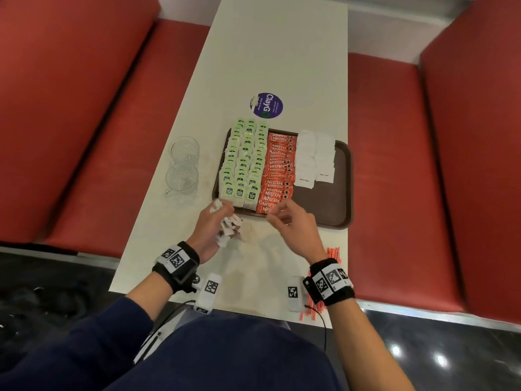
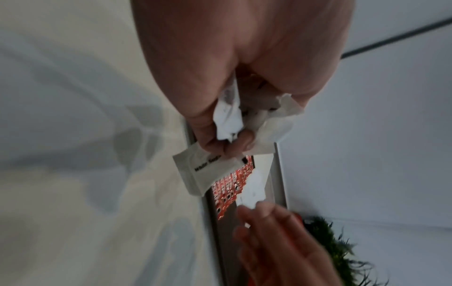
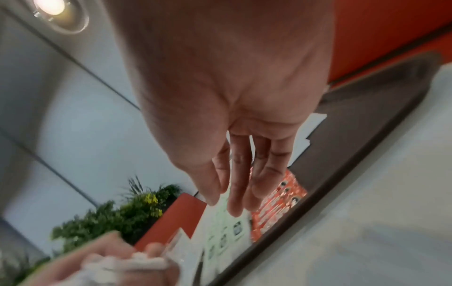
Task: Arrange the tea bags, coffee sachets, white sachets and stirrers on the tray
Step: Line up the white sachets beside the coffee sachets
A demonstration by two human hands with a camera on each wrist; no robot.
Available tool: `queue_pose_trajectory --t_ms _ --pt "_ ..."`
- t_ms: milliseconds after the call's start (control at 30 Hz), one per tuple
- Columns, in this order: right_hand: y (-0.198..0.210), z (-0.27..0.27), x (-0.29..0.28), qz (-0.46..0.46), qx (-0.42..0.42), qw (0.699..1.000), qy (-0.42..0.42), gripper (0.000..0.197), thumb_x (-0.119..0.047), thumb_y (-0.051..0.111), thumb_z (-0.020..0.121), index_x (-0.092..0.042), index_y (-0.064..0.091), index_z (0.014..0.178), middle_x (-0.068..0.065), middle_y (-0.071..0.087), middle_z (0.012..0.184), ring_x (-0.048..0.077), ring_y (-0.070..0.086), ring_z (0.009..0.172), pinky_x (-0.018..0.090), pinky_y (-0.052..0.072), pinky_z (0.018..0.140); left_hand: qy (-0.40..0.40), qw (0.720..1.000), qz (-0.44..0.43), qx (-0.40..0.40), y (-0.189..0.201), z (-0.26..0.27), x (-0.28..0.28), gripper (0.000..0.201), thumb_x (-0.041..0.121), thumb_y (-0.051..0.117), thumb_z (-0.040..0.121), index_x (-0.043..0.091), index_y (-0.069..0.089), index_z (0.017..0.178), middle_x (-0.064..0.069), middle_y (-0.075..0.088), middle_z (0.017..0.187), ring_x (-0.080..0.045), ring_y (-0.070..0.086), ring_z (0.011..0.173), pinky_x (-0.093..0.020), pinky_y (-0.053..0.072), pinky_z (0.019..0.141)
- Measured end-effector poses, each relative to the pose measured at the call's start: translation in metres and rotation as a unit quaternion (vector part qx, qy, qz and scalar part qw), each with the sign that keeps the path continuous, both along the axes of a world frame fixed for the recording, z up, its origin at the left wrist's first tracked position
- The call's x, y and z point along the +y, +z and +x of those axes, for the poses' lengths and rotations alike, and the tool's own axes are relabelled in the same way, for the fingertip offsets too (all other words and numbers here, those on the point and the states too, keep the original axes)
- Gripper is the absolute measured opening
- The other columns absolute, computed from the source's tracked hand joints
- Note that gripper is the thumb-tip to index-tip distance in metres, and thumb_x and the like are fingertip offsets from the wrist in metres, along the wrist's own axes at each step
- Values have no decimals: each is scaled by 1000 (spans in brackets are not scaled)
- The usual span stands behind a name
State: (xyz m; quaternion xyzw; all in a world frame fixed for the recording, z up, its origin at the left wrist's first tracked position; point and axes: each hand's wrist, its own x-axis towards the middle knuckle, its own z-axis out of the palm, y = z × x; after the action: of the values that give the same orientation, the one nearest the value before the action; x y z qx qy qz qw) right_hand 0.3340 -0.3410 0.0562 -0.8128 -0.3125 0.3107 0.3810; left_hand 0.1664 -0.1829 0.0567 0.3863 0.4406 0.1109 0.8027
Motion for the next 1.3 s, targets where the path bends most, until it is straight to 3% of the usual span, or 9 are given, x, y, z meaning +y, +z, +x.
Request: queue_pose_trajectory --t_ms 100,233,367,533,633,800,900,1000,1300 --pt "-14 4 0 -33 -45 997 59 10 -23 78 100 -27 69 101 -11 76 94 0 69 79 12 49 71 23 999 -26 -30 15 -10 7 24 0 47 105 13 51 86 -9 49 72 -11 50 44 -17 37 35" --pt "-29 -21 10 -76 -38 979 186 30 -28 82 97 -28 66 122 -9 71 114 8 70 90 38 63 86 42 997 -39 -51 28 -15 6 26 1 42 107 15 50 86 -7 53 72 -9 47 40 -16 32 32" --pt "-16 -41 22 -10 261 950 173 77 -14 93 85 -34 53 148 4 65 136 23 76 112 43 60 105 46 995 -19 -85 26 -16 4 17 0 50 95 15 54 88 -11 53 80 -17 52 58 -19 42 42" --pt "-7 -38 32 122 491 862 30 46 -15 69 107 6 54 144 22 71 132 37 71 117 41 60 104 42 991 1 -128 24 -14 1 12 2 50 94 13 53 93 -16 56 89 -19 64 68 -25 51 54" --pt "-6 -24 31 119 424 898 -12 26 -6 65 108 8 65 129 20 72 122 27 70 109 36 62 93 31 988 5 -154 24 -11 -1 13 4 54 88 14 56 95 -18 63 96 -28 66 84 -30 51 61" --pt "11 12 15 127 273 952 -62 31 -7 84 94 -16 73 121 16 75 113 32 74 98 56 61 97 4 989 24 -144 24 -5 0 20 -6 49 95 12 57 99 -26 70 106 -44 73 97 -30 47 59" --pt "36 25 5 176 231 952 -91 34 -8 85 94 -16 71 124 23 73 119 29 78 101 41 64 88 -33 991 29 -124 27 2 0 13 1 61 90 11 59 98 -23 64 97 -35 67 77 -28 44 55" --pt "57 27 2 211 195 952 -103 31 -15 87 93 -20 72 120 16 78 118 32 79 106 53 64 96 -96 988 42 -116 34 16 -7 10 15 70 103 13 60 102 -18 60 89 -27 58 68 -28 43 56" --pt "69 39 12 233 155 948 -151 34 -24 91 90 -20 73 119 9 81 107 30 79 99 42 63 92 -143 967 163 -135 61 72 -18 30 16 70 105 12 69 135 0 76 99 -16 70 81 -29 56 72"
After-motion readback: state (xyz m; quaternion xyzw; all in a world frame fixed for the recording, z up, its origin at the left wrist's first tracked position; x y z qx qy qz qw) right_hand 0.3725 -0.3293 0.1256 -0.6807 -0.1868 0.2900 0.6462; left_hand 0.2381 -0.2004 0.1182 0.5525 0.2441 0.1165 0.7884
